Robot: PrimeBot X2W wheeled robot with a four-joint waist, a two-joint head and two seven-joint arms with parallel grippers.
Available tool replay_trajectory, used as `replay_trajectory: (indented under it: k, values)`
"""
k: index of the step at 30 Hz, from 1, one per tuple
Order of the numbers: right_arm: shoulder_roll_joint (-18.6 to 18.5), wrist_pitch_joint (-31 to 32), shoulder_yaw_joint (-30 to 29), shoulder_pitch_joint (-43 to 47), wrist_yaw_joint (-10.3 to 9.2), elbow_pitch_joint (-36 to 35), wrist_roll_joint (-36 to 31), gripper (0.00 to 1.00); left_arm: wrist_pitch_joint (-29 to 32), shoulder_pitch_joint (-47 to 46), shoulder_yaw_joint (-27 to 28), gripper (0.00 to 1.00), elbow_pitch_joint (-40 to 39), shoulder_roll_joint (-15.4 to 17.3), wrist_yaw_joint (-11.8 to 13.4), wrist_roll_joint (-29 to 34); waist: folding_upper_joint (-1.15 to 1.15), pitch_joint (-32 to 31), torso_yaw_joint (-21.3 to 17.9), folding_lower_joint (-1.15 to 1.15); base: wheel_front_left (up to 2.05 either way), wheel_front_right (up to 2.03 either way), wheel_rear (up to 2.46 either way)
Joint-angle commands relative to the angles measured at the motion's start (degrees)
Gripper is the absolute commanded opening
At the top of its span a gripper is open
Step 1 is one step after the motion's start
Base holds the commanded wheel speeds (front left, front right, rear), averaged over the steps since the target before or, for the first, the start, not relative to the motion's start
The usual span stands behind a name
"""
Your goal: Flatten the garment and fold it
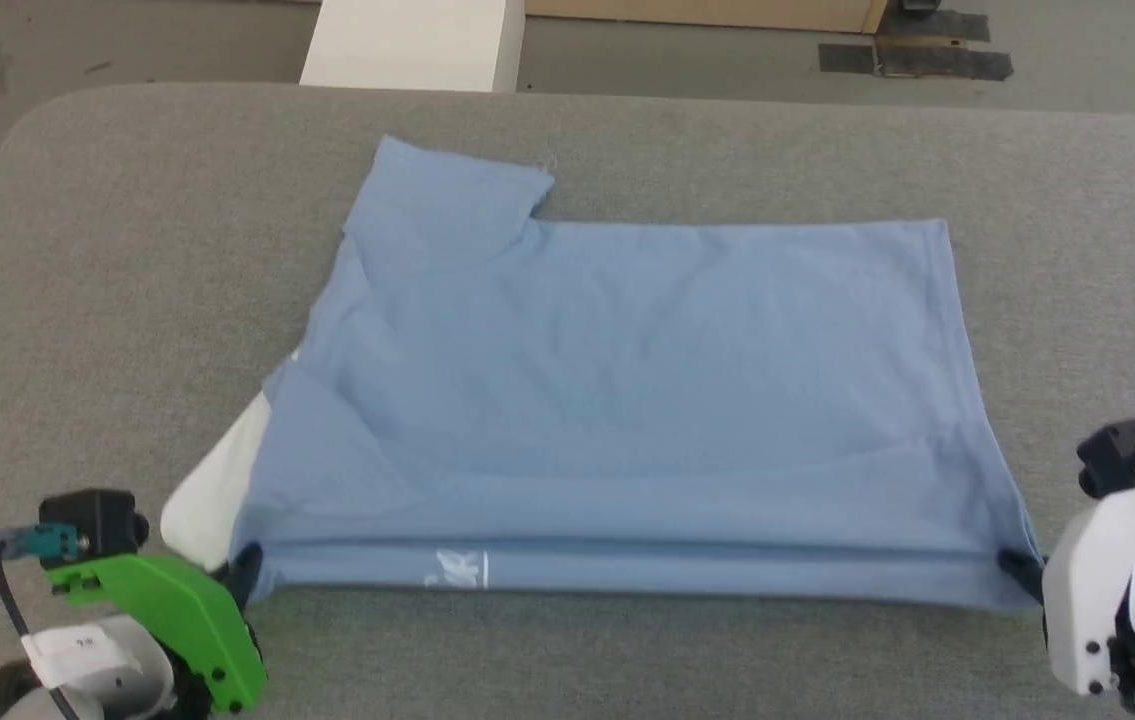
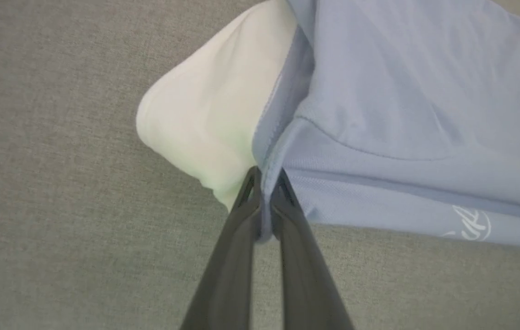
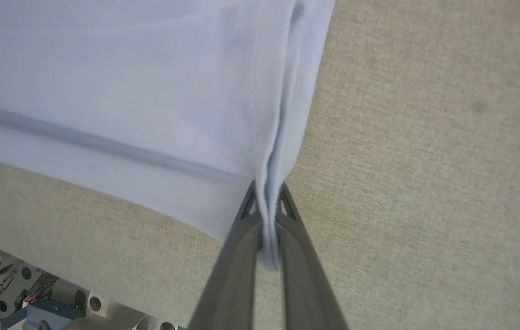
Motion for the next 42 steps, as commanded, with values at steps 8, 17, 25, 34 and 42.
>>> replay_trajectory:
  k: [8, 17, 25, 34, 42]
  values:
    - [1.89, 1.93, -0.15, 6.05, -0.12, 1.48, -0.11, 0.08, 2.68, 5.3, -1.62, 1.0, 0.76, -1.15, 1.99, -3.14, 0.0, -1.23, -0.79, 0.0, 0.0, 0.0, 0.0]
    - [3.73, -4.94, -5.81, 1.14, -0.12, -1.03, 0.48, 1.0, -1.28, -3.19, 0.98, 1.0, -2.1, 0.8, 0.74, 1.54, 0.0, -1.13, -0.69, 0.0, 0.0, 0.0, 0.0]
    - [4.31, -8.65, -10.58, -11.27, -0.12, -1.65, -3.32, 1.0, -2.24, -23.47, -2.52, 1.0, 3.64, 0.0, -4.76, 10.04, 0.0, 3.96, -1.47, 0.0, 0.0, 0.0, 0.0]
    - [5.09, -9.46, -7.79, -21.09, -0.12, -0.78, -4.83, 1.0, 3.26, -49.73, -8.41, 1.0, 23.46, -7.28, -12.52, 14.56, 0.0, 13.97, -3.51, 0.0, 0.0, 0.0, 0.0]
    - [5.95, -11.02, -4.31, -24.04, -0.12, -0.53, -4.43, 1.0, 9.22, -61.33, -10.33, 1.0, 36.53, -11.05, -13.74, 15.05, 0.0, 20.0, -6.52, 0.0, 0.0, 0.0, 0.0]
